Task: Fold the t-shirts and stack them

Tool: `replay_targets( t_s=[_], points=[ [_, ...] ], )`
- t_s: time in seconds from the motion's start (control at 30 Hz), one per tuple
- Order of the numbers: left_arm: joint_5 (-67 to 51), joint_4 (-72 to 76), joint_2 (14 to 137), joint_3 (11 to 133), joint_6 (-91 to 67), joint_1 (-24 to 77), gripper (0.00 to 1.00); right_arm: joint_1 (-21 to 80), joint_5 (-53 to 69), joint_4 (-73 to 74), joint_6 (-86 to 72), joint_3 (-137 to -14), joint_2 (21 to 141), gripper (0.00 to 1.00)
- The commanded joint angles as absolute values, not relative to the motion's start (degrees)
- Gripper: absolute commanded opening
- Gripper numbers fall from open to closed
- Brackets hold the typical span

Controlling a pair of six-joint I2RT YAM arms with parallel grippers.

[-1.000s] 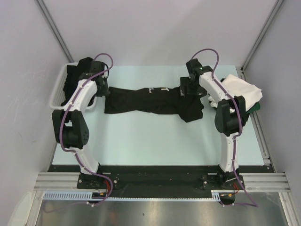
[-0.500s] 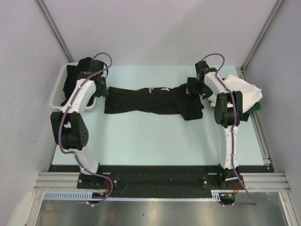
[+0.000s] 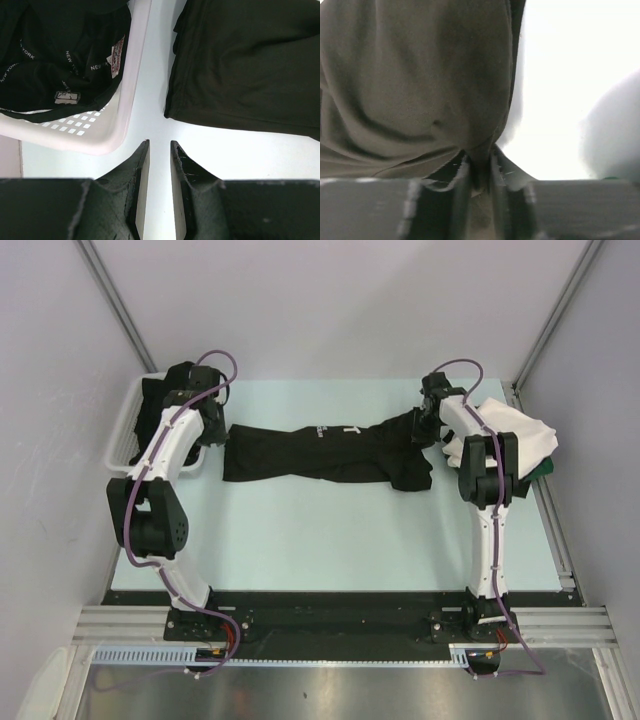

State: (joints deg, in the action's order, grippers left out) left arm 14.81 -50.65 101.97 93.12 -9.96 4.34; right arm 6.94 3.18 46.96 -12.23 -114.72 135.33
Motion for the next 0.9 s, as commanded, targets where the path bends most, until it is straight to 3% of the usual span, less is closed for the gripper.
replay_targets(
  t_s=[0.0, 0.17, 0.57, 0.87],
  points=[
    [15.64, -51.33, 98.53, 95.01, -9.23, 4.48, 0.27, 6.15, 4.04, 45.62, -12.48, -113.47, 136.23, 0.12],
    [16.08, -51.68, 98.26, 94.75, -8.97, 4.57, 0.27, 5.63, 4.22, 44.12, -12.4, -113.81, 136.58, 0.01],
    [15.56, -52.82, 96.86, 93.96, -9.84, 5.18, 0.26, 5.01, 5.8, 47.29, -10.11, -135.15, 147.56, 0.01],
    [15.2, -53.87, 95.36, 93.51, -10.37, 6.77, 0.26, 4.92, 10.55, 38.42, -10.9, -137.9, 148.89, 0.05]
  ],
)
